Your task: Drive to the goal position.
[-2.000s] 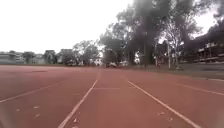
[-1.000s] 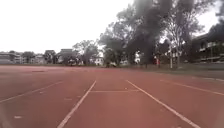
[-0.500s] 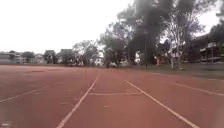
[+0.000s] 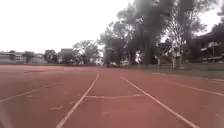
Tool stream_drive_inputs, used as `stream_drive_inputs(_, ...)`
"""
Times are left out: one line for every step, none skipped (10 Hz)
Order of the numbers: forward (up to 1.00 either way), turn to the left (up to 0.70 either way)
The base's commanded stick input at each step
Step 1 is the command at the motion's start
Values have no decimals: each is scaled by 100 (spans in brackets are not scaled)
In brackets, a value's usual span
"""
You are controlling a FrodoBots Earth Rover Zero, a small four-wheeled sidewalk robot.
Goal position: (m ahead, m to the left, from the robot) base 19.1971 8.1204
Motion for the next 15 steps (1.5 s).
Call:
stream_drive_inputs(45, 0)
stream_drive_inputs(45, 0)
stream_drive_inputs(45, 0)
stream_drive_inputs(45, 0)
stream_drive_inputs(45, 0)
stream_drive_inputs(45, 0)
stream_drive_inputs(45, 0)
stream_drive_inputs(45, 0)
stream_drive_inputs(45, 0)
stream_drive_inputs(45, 0)
stream_drive_inputs(45, 0)
stream_drive_inputs(45, 0)
stream_drive_inputs(45, 0)
stream_drive_inputs(45, 0)
stream_drive_inputs(45, 0)
